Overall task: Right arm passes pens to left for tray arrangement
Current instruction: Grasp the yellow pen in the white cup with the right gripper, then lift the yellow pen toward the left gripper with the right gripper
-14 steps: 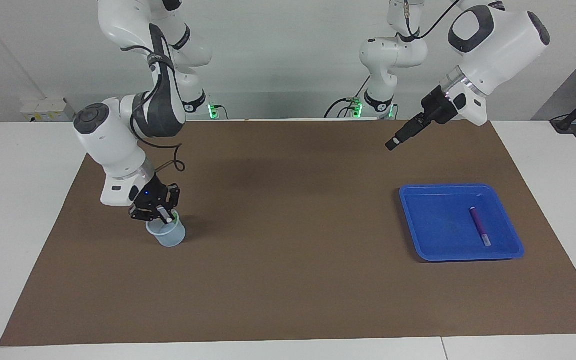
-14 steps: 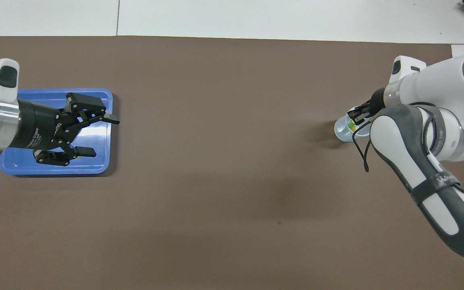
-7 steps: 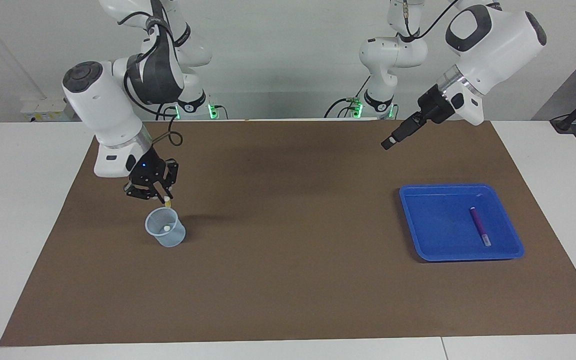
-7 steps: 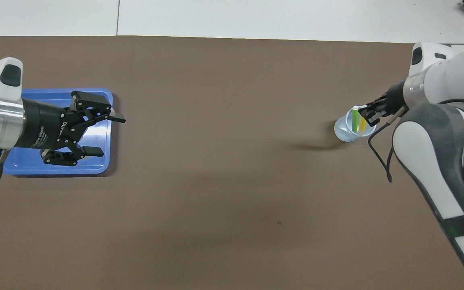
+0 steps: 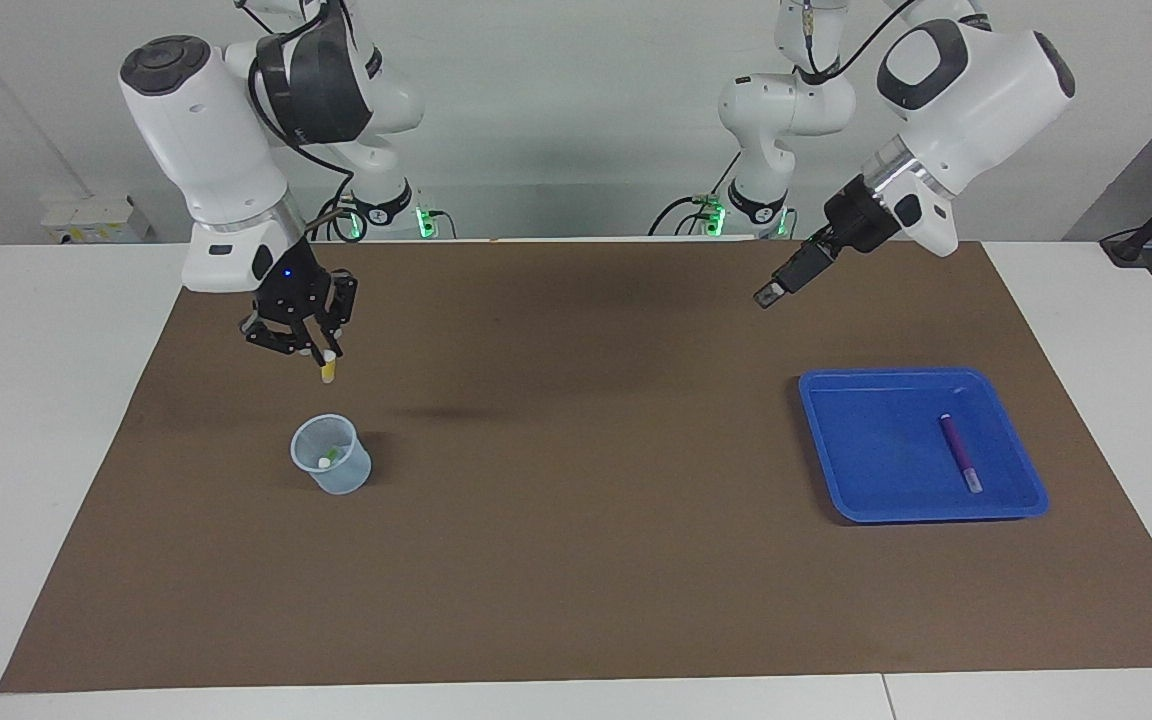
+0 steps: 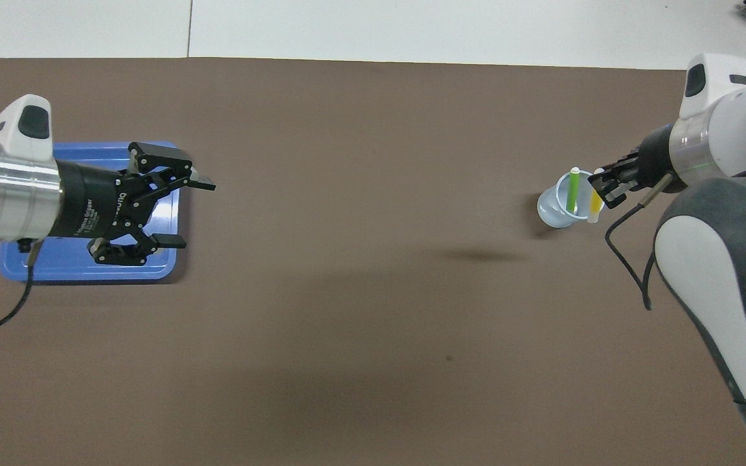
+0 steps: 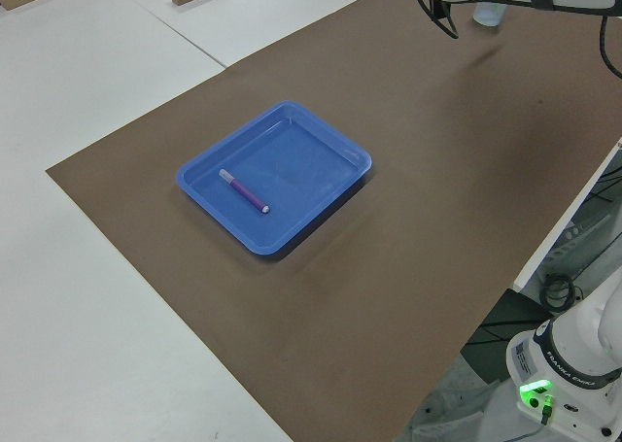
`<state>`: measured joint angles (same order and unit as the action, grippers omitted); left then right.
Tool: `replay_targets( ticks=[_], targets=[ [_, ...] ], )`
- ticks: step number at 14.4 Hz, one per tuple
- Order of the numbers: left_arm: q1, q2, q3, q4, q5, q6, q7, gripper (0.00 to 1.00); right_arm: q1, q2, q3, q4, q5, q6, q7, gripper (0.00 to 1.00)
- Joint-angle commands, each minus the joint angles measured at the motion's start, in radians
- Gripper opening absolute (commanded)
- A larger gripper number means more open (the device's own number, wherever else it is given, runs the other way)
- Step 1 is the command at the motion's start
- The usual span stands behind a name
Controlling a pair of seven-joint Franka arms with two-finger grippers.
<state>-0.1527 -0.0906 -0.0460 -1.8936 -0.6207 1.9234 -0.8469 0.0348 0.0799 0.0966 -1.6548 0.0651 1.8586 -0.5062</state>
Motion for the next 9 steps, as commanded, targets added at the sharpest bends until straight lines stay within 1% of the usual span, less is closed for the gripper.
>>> replay_targets(
  ticks=[1,3,6,9],
  targets=[
    [-0.060,-0.052,0.012,-0.096,-0.069,0.100,-0.105,0.95,-0.007,-0.005,0.048,0.024,0.088,-0.029,0.141,0.00],
    [-0.057,-0.052,0.012,-0.096,-0.117,0.098,-0.158,0.95,-0.007,-0.008,0.052,0.026,0.183,-0.044,0.219,0.00],
    [-0.057,-0.052,0.012,-0.096,-0.126,0.092,-0.236,0.96,-0.006,-0.009,0.060,0.026,0.293,-0.045,0.354,0.00],
    [-0.073,-0.047,0.012,-0.091,-0.128,0.126,-0.389,0.96,-0.006,-0.008,0.106,0.026,0.357,-0.027,0.542,0.00]
  ],
)
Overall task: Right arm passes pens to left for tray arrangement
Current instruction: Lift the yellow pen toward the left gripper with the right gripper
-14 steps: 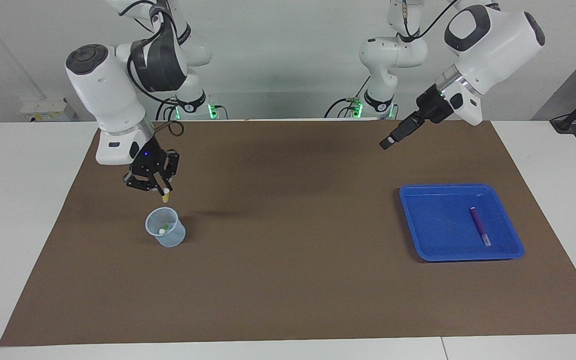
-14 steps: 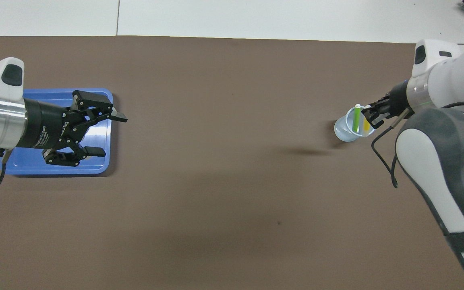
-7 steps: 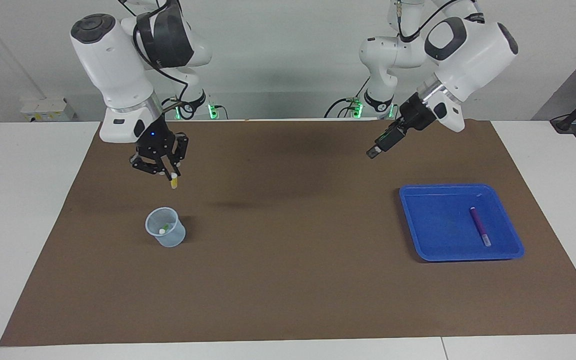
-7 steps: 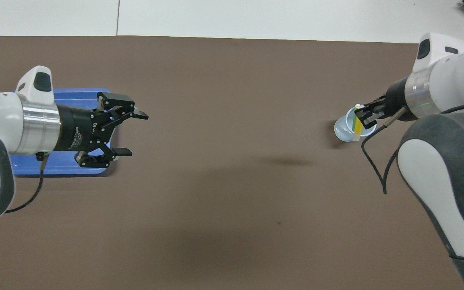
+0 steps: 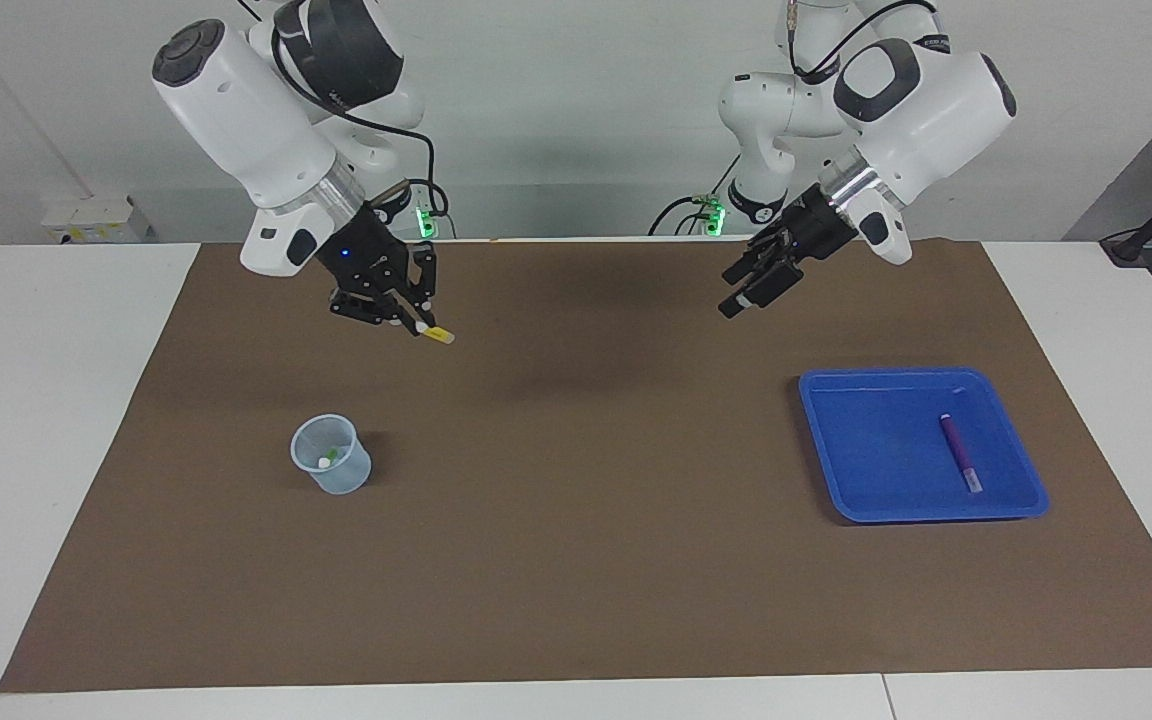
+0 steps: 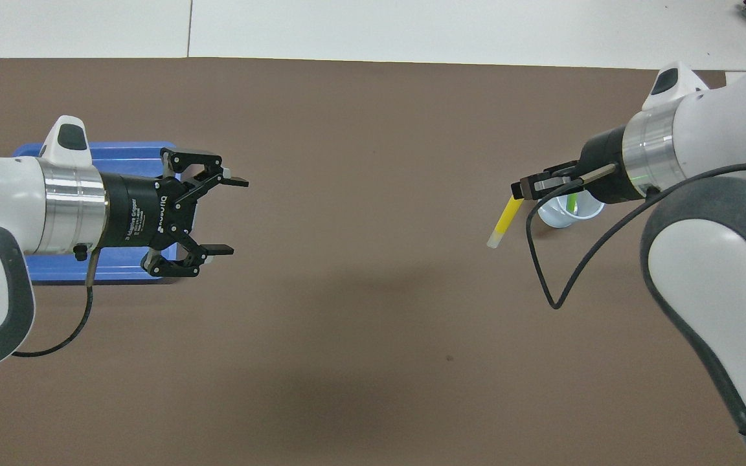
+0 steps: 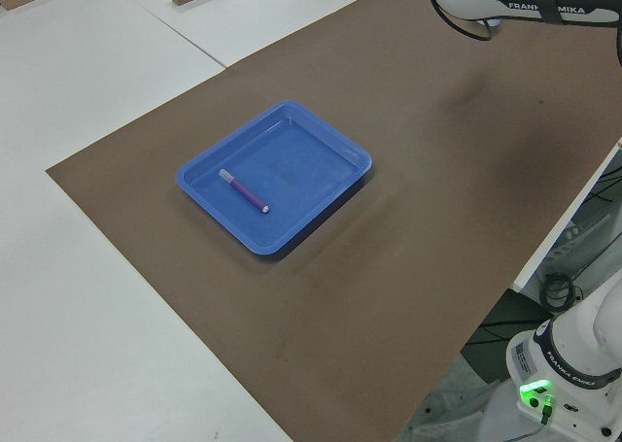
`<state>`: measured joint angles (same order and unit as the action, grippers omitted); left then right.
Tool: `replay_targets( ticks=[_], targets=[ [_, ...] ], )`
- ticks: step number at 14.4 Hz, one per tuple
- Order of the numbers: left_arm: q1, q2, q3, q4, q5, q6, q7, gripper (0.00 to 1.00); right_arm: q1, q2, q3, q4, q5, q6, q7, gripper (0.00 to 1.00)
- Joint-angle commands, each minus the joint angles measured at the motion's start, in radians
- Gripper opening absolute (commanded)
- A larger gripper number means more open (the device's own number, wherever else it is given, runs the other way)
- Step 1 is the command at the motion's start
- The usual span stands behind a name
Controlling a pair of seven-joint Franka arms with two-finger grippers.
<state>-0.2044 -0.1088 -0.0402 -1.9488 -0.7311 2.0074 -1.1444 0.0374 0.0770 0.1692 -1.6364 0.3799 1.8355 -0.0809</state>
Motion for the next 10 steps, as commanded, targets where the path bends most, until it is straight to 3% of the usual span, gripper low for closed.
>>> replay_targets(
  ticks=[1,5,8,10],
  targets=[
    [-0.030,-0.028,0.005,-0.035,-0.025,0.071,-0.142,0.96,-0.008,-0.005,0.052,0.007,0.071,0.005,0.178,0.00],
    [-0.073,-0.014,0.006,-0.036,-0.034,0.162,-0.287,0.95,0.018,-0.002,0.113,0.006,0.151,0.114,0.471,0.00],
    [-0.089,-0.008,0.006,-0.032,-0.034,0.180,-0.314,0.95,0.084,0.000,0.113,0.003,0.194,0.210,0.666,0.00],
    [-0.154,0.003,0.006,-0.027,-0.033,0.264,-0.385,0.95,0.117,0.003,0.113,-0.005,0.206,0.301,0.762,0.00]
  ],
)
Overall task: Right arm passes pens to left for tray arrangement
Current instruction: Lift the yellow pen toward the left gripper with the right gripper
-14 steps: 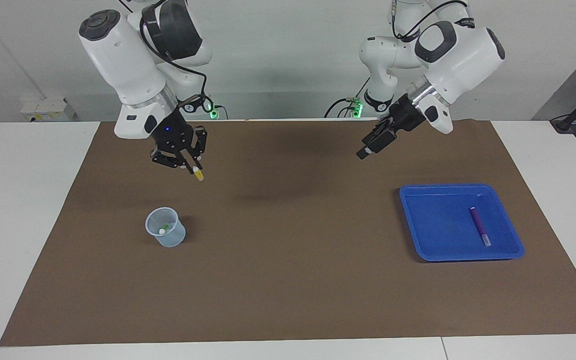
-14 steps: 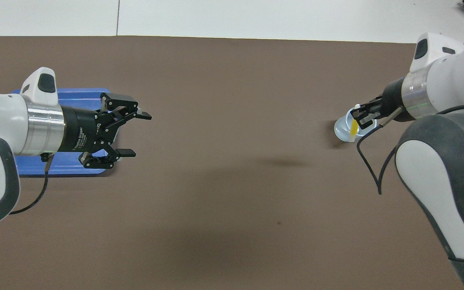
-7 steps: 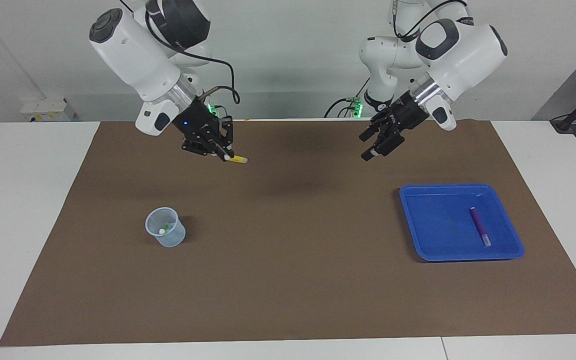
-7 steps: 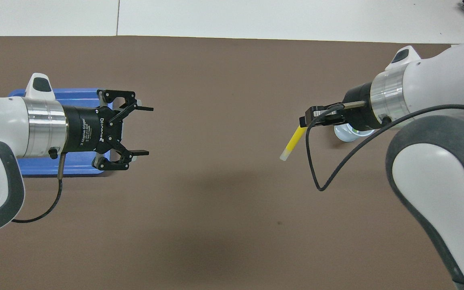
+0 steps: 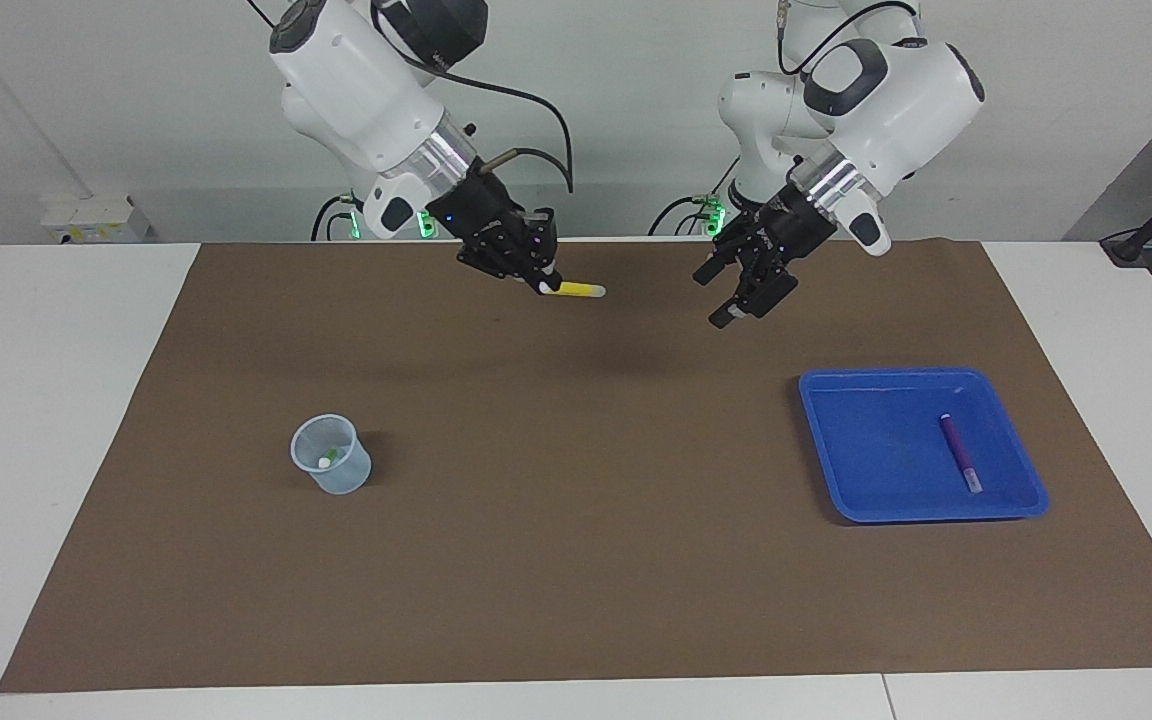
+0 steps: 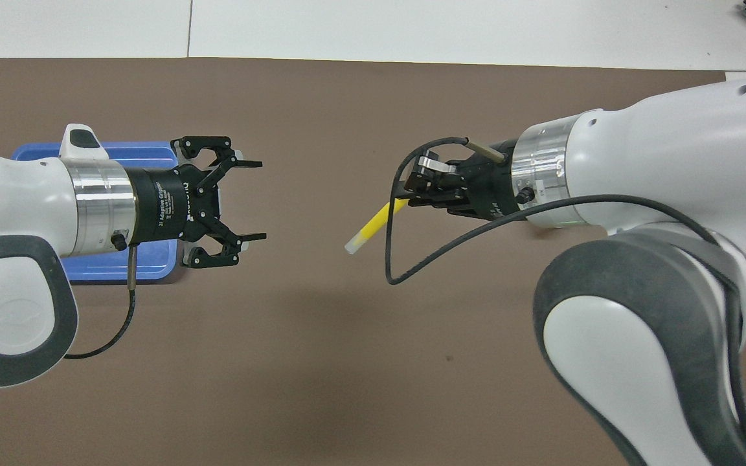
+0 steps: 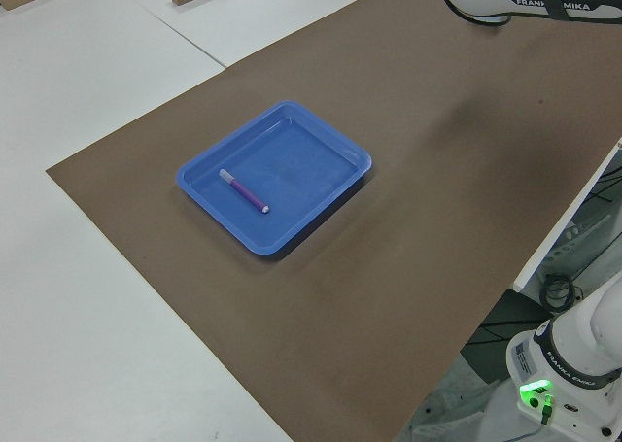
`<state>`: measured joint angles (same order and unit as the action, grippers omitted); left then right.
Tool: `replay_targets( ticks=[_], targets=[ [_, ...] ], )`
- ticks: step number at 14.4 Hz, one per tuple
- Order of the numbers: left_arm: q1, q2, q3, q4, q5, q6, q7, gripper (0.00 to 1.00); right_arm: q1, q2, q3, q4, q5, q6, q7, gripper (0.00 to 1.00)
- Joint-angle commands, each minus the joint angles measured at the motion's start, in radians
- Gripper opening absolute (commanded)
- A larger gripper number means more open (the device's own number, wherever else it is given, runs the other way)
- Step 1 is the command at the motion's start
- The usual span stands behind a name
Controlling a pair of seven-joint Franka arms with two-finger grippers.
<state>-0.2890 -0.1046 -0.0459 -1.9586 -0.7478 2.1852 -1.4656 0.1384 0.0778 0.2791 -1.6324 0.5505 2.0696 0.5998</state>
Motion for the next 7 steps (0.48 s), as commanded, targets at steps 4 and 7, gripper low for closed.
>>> replay_targets(
  ticks=[4,7],
  targets=[
    [-0.090,0.009,0.012,-0.003,-0.015,0.111,-0.104,0.95,0.087,0.003,0.003,-0.020,0.037,0.196,0.280,0.00],
    [-0.105,0.026,0.011,0.032,-0.013,0.096,-0.154,0.95,0.099,0.003,0.003,-0.030,0.037,0.218,0.293,0.00]
  ],
)
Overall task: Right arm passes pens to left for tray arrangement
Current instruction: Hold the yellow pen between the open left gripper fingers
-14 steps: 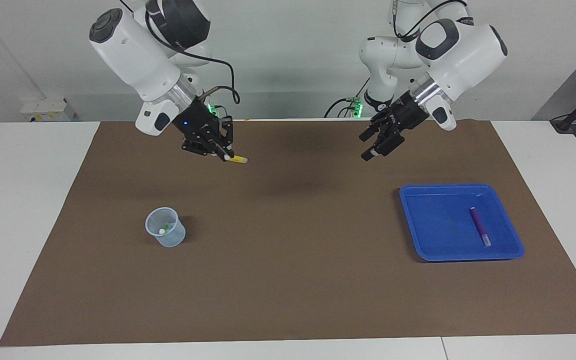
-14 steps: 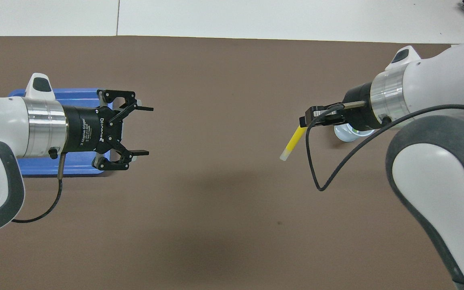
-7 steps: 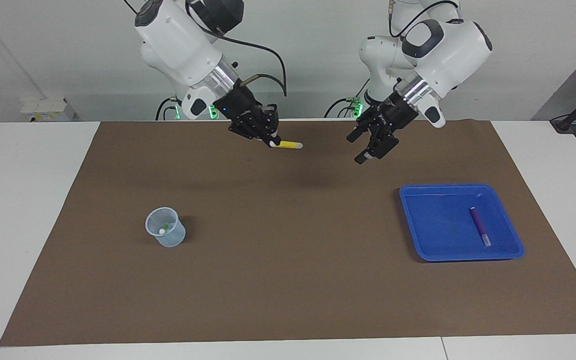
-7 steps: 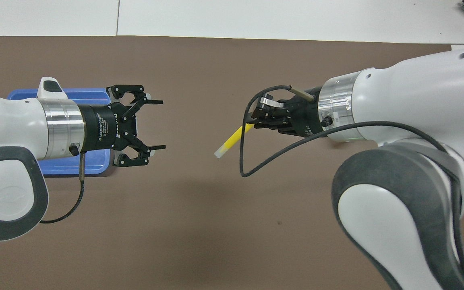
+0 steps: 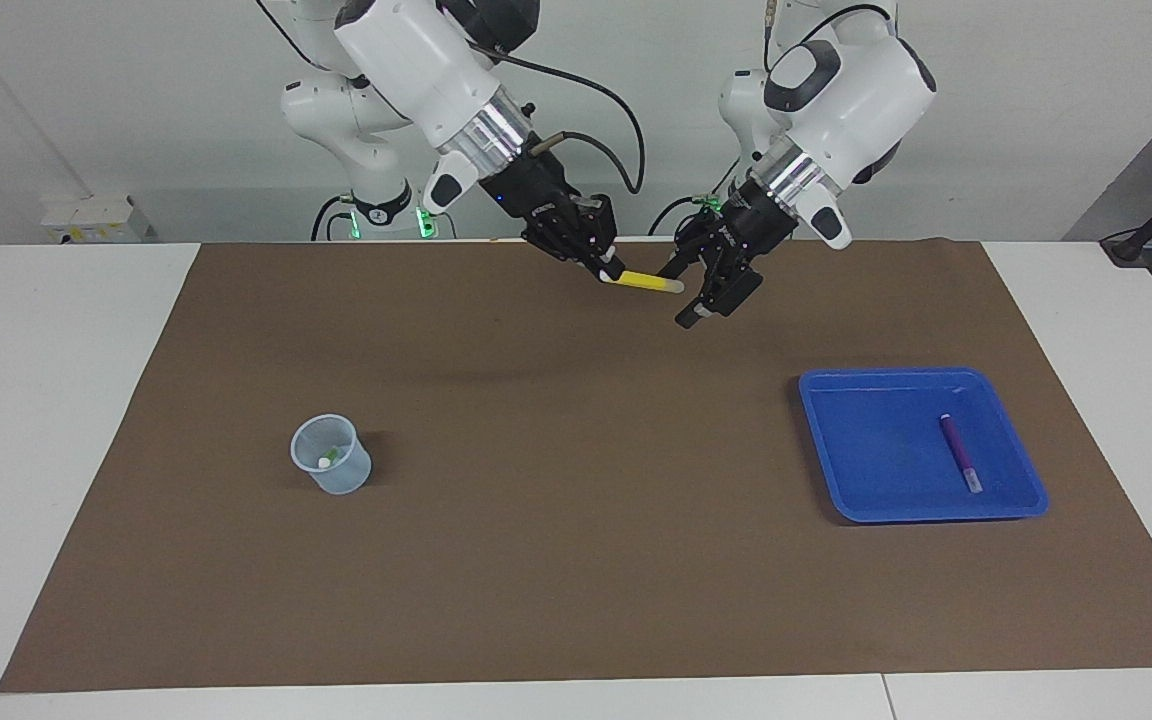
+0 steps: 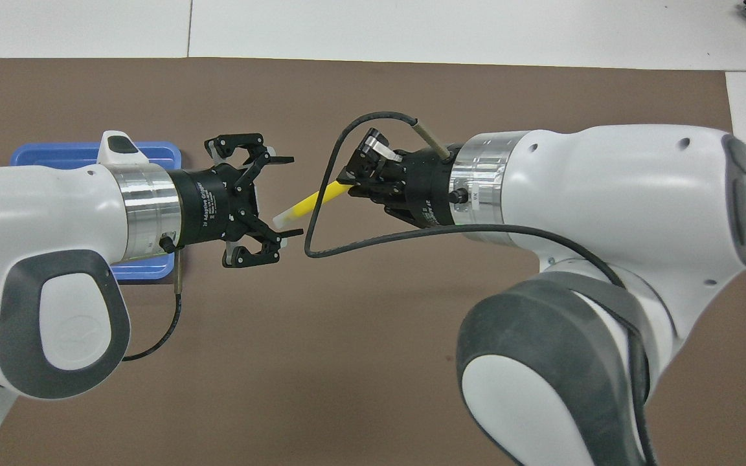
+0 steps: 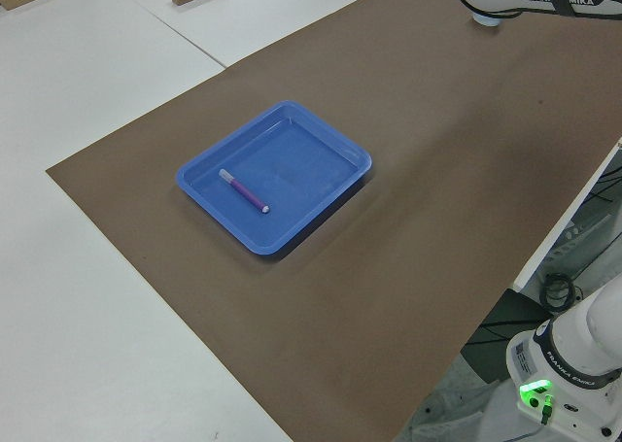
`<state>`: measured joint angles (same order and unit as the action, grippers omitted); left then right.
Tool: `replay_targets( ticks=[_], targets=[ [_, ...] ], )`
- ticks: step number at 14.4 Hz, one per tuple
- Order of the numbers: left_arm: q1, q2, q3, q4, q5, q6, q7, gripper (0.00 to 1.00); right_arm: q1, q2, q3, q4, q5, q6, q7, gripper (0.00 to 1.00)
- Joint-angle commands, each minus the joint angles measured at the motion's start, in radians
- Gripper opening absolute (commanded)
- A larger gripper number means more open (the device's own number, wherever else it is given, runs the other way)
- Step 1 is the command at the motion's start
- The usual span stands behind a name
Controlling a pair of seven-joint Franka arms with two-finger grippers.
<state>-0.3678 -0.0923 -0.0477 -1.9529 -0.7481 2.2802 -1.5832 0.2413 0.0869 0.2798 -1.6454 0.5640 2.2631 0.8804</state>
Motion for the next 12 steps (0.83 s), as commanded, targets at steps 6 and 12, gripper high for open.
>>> replay_targets(
  ticks=[6,12],
  targets=[
    [-0.010,0.011,0.014,0.026,-0.010,-0.051,-0.031,0.85,-0.005,-0.006,0.002,-0.017,0.024,0.021,0.012,0.00],
    [-0.005,0.014,0.014,0.055,-0.017,-0.094,-0.035,0.52,-0.007,-0.007,0.002,-0.017,0.024,0.015,0.006,0.00]
  ],
)
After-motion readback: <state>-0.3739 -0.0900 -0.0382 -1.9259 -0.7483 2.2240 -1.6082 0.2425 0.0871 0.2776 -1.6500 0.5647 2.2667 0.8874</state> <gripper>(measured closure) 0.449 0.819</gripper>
